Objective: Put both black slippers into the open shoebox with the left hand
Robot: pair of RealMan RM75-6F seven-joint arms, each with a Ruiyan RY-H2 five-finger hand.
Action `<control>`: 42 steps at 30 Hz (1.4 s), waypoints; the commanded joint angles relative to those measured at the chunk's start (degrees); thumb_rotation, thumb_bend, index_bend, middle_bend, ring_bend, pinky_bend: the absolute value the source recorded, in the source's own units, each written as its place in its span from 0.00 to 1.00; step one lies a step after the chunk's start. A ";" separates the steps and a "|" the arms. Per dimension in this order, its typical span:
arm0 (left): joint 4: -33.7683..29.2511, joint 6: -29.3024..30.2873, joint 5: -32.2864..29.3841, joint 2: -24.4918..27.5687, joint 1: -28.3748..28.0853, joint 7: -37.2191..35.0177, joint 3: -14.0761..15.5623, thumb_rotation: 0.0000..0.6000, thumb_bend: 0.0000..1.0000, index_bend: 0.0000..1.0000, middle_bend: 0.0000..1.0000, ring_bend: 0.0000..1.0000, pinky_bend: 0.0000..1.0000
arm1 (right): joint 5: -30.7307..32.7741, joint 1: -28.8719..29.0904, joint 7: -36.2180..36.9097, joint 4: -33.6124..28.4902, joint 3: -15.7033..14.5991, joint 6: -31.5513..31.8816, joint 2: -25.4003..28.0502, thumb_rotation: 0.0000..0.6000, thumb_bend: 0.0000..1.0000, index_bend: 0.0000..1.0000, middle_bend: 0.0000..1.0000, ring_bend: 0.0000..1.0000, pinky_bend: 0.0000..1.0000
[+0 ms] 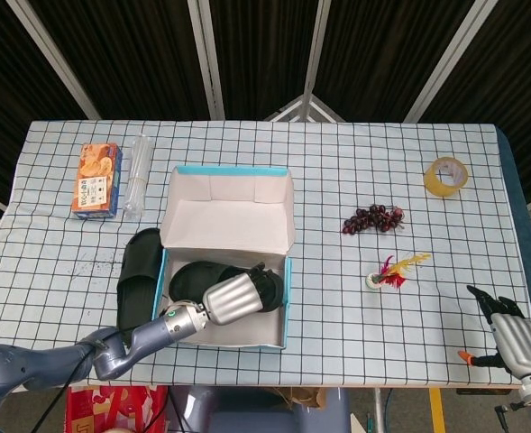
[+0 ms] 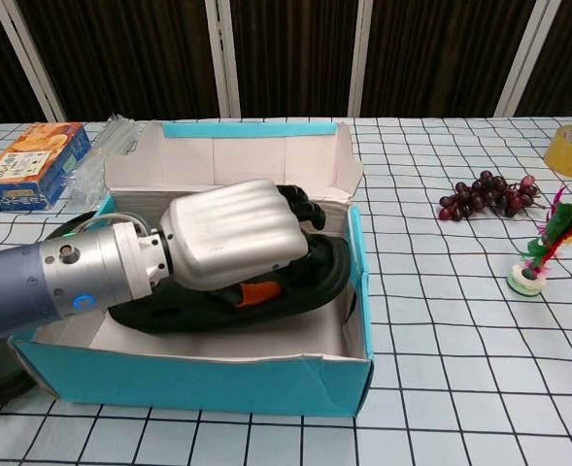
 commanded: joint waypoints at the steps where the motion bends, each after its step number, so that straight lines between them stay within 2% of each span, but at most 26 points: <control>1: 0.94 -0.15 0.27 -0.51 0.01 0.27 0.50 1.00 0.47 0.53 0.55 0.23 0.25 | 0.02 -0.04 0.05 0.03 0.02 0.06 0.02 1.00 0.16 0.07 0.15 0.20 0.09; 20: 3.51 -1.31 -1.42 -1.49 1.05 1.49 1.64 1.00 0.46 0.52 0.57 0.24 0.25 | 0.00 -0.16 -0.07 0.04 0.03 0.26 -0.05 1.00 0.16 0.07 0.15 0.20 0.09; 23: 2.73 0.45 -0.96 -0.75 0.99 2.69 0.86 1.00 0.46 0.50 0.56 0.24 0.25 | 0.32 -0.17 -0.29 0.08 0.14 0.29 -0.13 1.00 0.16 0.07 0.15 0.20 0.09; 26: 1.65 1.68 -0.56 0.13 0.81 3.14 0.27 1.00 0.45 0.43 0.51 0.22 0.25 | 0.38 -0.12 -0.36 0.03 0.17 0.19 -0.16 1.00 0.16 0.07 0.15 0.20 0.09; 33: -2.96 3.81 -0.10 3.52 0.64 4.83 -1.08 1.00 0.45 0.27 0.25 0.13 0.22 | 0.34 -0.23 -0.55 -0.23 0.12 0.37 -0.06 1.00 0.16 0.07 0.15 0.20 0.09; 37: -7.34 5.06 0.42 6.68 0.81 6.28 -1.62 1.00 0.45 0.26 0.23 0.13 0.21 | 0.24 -0.28 -0.64 -0.26 0.10 0.48 -0.06 1.00 0.16 0.07 0.15 0.20 0.09; 42: -18.30 7.84 -1.75 13.77 3.80 7.76 -2.44 1.00 0.43 0.25 0.26 0.13 0.20 | 0.41 -0.21 -0.86 -0.32 0.13 0.33 -0.12 1.00 0.16 0.07 0.15 0.20 0.09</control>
